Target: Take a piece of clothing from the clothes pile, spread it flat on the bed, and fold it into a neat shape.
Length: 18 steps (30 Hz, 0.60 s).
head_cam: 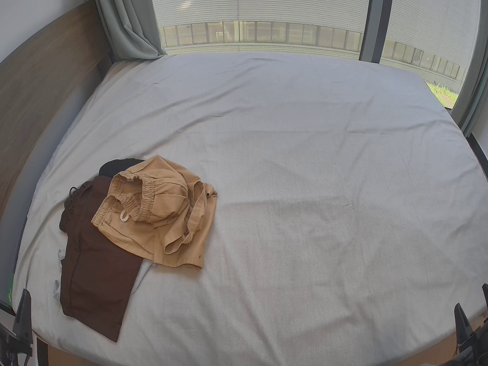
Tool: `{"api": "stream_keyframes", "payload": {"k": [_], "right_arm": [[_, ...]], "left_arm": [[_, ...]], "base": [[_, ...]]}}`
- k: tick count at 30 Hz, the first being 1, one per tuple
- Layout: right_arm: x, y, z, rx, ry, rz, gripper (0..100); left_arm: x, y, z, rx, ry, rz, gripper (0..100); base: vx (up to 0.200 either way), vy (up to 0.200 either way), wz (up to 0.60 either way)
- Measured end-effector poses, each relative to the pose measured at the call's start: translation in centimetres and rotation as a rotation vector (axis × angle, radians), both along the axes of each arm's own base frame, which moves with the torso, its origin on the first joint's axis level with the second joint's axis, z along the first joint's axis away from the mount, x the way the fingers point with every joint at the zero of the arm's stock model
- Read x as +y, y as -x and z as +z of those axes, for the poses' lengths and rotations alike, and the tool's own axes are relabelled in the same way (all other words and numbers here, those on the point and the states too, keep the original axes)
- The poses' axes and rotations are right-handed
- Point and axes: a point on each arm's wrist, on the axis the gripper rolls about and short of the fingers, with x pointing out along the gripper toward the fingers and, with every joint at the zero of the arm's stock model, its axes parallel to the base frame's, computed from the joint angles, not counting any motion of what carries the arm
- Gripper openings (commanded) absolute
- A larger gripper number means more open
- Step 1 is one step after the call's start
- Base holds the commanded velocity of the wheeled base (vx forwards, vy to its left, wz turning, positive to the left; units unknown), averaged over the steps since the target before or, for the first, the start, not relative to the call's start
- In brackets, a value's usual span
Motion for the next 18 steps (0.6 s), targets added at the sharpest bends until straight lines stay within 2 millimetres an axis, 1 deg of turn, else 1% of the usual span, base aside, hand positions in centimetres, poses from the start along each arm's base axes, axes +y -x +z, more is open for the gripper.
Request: {"api": "stream_keyframes", "payload": {"k": [5,7,11,18], "right_arm": [[0.0,0.0,0.0,0.0,0.0,0.001,100],[0.0,0.0,0.0,0.0,0.0,0.001,100],[0.0,0.0,0.0,0.0,0.0,0.001,100],[0.0,0.0,0.0,0.0,-0.001,0.003,100]], "left_arm": [[0.0,-0.9,0.8,0.03,0.007,-0.01,100],[0.0,-1.3,0.9,0.052,0.013,-0.017,100],[-0.1,-2.2,1.1,0.111,0.041,-0.069,100],[-0.3,-3.5,2.4,0.169,0.119,-0.137,100]], "base": [[0.0,0.0,0.0],[0.0,0.0,0.0],[0.0,0.0,0.0],[0.0,0.0,0.0]]}}
